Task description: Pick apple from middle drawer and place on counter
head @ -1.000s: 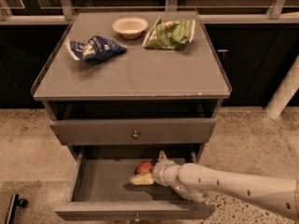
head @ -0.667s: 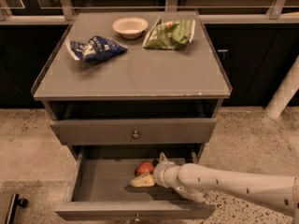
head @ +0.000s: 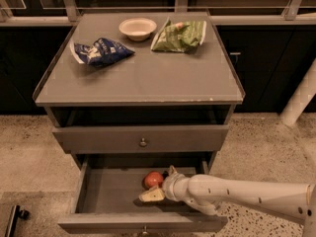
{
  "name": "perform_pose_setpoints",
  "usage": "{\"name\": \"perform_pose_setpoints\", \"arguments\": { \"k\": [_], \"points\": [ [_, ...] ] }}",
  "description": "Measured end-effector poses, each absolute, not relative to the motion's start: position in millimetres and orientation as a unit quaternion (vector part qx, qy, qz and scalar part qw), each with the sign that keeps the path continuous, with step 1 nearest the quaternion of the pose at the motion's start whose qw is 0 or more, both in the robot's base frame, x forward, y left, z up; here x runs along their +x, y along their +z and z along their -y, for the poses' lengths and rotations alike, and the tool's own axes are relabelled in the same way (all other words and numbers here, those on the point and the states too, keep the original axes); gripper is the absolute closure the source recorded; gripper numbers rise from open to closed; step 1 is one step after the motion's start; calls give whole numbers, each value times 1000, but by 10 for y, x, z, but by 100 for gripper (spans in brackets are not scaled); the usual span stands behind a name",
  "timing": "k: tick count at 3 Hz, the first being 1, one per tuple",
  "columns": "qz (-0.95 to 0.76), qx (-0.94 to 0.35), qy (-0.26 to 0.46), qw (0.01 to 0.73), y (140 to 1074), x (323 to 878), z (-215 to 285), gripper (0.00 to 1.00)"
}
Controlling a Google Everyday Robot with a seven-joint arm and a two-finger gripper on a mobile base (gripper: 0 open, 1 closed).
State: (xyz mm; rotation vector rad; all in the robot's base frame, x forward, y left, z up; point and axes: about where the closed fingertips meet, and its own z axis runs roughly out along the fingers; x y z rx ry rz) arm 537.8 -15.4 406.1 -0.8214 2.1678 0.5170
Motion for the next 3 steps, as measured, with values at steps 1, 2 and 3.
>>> {"name": "perform_pose_setpoints", "arguments": {
  "k": [1, 2, 3],
  "points": [
    [-846, -318, 208, 373, 4057, 5372, 102, 0],
    [-842, -321, 217, 374, 4069, 5369, 0, 0],
    [-842, -323, 220, 372, 4058, 5354, -37, 0]
  ]
}}
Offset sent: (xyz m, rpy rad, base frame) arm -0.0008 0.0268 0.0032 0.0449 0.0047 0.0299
